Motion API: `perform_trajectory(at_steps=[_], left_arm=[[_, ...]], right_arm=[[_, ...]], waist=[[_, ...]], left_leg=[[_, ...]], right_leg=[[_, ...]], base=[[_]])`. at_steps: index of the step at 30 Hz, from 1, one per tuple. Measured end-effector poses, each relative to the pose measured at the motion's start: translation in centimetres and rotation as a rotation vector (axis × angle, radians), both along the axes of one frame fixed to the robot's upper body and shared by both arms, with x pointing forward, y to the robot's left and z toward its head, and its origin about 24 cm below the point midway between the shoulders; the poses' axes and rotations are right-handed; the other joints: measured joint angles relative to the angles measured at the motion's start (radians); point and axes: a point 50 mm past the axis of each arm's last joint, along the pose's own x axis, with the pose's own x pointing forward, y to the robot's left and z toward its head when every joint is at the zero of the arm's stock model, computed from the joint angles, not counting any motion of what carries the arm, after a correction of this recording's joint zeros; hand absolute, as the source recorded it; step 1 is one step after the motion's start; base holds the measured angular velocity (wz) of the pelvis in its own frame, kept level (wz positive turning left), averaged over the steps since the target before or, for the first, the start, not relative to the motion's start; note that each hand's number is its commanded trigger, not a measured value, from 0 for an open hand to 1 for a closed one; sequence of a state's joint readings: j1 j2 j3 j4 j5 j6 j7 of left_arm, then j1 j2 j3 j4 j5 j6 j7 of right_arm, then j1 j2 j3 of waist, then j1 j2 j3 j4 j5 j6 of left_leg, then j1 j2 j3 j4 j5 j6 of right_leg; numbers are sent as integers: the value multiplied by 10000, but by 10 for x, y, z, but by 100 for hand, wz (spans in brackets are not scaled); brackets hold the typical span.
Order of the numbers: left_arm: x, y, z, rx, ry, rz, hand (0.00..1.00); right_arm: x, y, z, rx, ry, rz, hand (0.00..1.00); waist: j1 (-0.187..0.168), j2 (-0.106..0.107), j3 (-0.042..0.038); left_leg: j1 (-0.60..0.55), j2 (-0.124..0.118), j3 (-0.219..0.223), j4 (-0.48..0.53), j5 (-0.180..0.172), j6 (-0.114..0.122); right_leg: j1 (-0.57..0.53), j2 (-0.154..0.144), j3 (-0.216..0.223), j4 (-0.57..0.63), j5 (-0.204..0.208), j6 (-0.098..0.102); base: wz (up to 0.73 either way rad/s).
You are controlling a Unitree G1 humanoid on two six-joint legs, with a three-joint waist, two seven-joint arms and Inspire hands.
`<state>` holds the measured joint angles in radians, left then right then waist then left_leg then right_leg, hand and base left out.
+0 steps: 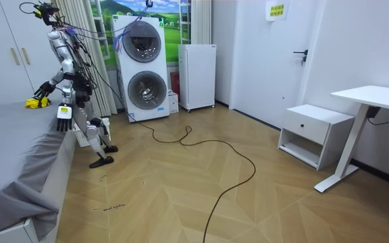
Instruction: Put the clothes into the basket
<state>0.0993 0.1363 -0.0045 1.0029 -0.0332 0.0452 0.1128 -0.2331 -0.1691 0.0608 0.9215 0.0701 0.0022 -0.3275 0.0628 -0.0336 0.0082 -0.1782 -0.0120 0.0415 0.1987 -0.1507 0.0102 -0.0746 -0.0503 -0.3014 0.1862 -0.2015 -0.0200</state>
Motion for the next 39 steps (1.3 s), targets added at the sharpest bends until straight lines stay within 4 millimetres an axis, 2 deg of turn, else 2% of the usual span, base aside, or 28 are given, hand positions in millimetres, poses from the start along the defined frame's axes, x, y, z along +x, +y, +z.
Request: perform_trajectory(at_steps=[2, 4, 5, 6, 8, 9, 12, 15, 17, 20, 23, 28, 30, 33, 36, 38, 39], left_arm=[[-2, 1, -1, 52, 97, -95, 0], [-4, 3, -1, 105, 173, -85, 0], [-7, 6, -1, 165, 266, -66, 0], [-9, 7, -1, 205, 342, -48, 0], [-15, 14, -2, 388, 609, -13, 0], [-15, 15, -2, 439, 607, -16, 0], [-19, 22, -1, 718, 775, 19, 0], [-19, 25, -1, 896, 883, -242, 0], [-17, 24, -1, 958, 896, -448, 0], [-14, 23, -1, 1001, 1007, -824, 0], [-13, 21, -1, 1005, 1110, -1067, 0], [-16, 22, -2, 963, 1245, -1091, 0], [-14, 22, -1, 978, 1171, -1105, 0], [-8, 23, 0, 1044, 1018, -1133, 0], [-7, 27, 3, 1176, 700, -1029, 0], [-13, 30, 5, 1168, 455, -700, 0], [-14, 31, 5, 1207, 377, -639, 0]], right_arm=[[-3, -6, -6, -233, 456, -318, 0], [-3, -14, -5, -477, 636, -453, 0], [-1, -18, -3, -616, 654, -537, 0], [-1, -20, -2, -681, 661, -582, 10], [-3, -29, -2, -1034, 711, -892, 53], [-4, -32, -1, -1157, 689, -985, 100], [-2, -47, 7, -1717, 469, -1739, 100], [2, -65, 17, -2329, 269, -2408, 100], [9, -83, 32, -2630, -36, -2825, 100], [14, -97, 45, -2833, -345, -3314, 100], [20, -104, 55, -2822, -653, -3585, 100], [19, -111, 57, -2325, -691, -3896, 100], [15, -111, 54, -2017, -650, -3991, 100], [7, -108, 45, -1581, -476, -4055, 100], [-15, -108, 29, -1492, -29, -4026, 100], [-33, -106, 17, -1379, 170, -4069, 100], [-37, -104, 15, -1360, 192, -4033, 100]], waist=[[84, 25, 21], [291, 24, 24], [329, 61, 50], [351, 79, 68], [492, 171, 98], [498, 211, 99], [588, 424, 184], [744, 563, 202], [790, 767, 286], [838, 1021, 284], [850, 1138, 268], [850, 1132, 268], [841, 1076, 273], [778, 857, 266], [672, 455, 189], [389, 113, 74], [302, 33, 56]], left_leg=[[-204, -44, -224, 66, 13, 14], [-306, -49, -237, 62, 22, 19], [-385, -58, -275, 68, 31, 24], [-408, -61, -281, 65, 38, 26], [-585, -105, -481, 131, 44, 26], [-697, -121, -543, 179, 52, 29], [-1084, -188, -695, 383, 96, 61], [-1476, -204, -693, 571, 123, 104], [-1888, -199, -717, 795, 157, 133], [-2350, -204, -718, 874, 320, 161], [-2756, -194, -722, 901, 481, 171], [-2679, -190, -588, 823, 590, 226], [-2555, -204, -444, 716, 638, 258], [-2310, -163, -48, 663, 657, 280], [-1723, -176, 252, 387, 657, 280], [-1087, -172, 484, 181, 654, 280], [-918, -172, 523, 121, 654, 279]], right_leg=[[-24, -18, -331, -5, 1, 1], [-120, -23, -372, 7, 2, 3], [-161, -42, -603, 2, 3, 5], [-171, -50, -701, -2, 4, 6], [-246, -74, -957, -10, 4, 6], [-308, -80, -1021, -2, 4, 6], [-518, -126, -1153, 21, 5, 9], [-813, -154, -1206, 46, 26, 44], [-1164, -178, -1286, 247, 26, 44], [-1676, -250, -1347, 554, 25, 42], [-2144, -338, -1258, 749, 22, 37], [-2184, -367, -957, 813, 20, 36], [-2181, -393, -724, 879, -26, 60], [-2045, -425, -487, 870, -39, 68], [-1541, -362, -367, 682, -51, 91], [-895, -364, -269, 353, -41, 148], [-722, -364, -259, 268, -35, 157]], base=[[37], [16], [8], [10], [18], [36], [22], [4], [7], [9], [2], [-3], [-12], [-16], [-10], [-8], [-6]])
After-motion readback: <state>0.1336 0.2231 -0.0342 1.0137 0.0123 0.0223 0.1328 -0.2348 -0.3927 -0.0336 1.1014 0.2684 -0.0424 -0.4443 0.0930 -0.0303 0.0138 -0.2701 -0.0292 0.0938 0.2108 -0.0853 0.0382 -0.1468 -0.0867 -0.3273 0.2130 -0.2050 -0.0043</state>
